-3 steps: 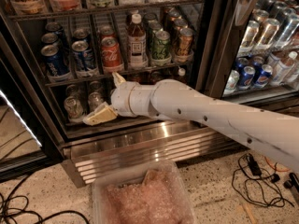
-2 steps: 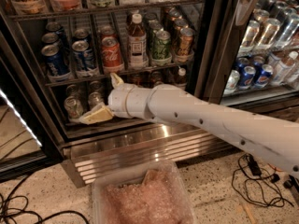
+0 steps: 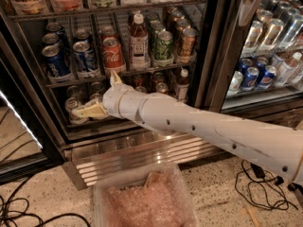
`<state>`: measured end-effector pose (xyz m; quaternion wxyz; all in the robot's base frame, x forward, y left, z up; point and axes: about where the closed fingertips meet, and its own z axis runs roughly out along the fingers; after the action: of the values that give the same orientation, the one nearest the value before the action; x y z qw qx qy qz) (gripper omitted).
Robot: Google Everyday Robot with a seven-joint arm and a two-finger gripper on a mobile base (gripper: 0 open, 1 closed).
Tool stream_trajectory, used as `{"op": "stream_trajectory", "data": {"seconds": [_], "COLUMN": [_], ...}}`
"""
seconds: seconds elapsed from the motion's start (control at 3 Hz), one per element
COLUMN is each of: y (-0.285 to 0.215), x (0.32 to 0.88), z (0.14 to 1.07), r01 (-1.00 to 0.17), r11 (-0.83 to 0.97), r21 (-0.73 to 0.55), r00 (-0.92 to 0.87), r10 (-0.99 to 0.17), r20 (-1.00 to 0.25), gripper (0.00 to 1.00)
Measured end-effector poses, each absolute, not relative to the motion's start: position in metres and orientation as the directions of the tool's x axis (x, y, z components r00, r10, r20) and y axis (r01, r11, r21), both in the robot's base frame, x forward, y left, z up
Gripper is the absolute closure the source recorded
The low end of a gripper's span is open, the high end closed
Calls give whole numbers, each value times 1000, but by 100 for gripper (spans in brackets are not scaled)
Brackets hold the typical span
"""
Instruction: Pick pepsi can from middle shelf of fridge
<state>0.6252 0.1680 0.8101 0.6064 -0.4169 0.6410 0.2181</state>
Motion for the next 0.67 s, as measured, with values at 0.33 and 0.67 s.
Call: {"op": "stream_trajectory", "data": {"seconds": [0.33,0.67], "y": [179,205], "x": [637,662], "z": [817,820], "r01": [-770,-761], "r11": [601,619], "r21": [-214,-196], "r00": [87,93], "r10": [-234,-195], "r20": [-968,-976], "gripper": [0,0]}}
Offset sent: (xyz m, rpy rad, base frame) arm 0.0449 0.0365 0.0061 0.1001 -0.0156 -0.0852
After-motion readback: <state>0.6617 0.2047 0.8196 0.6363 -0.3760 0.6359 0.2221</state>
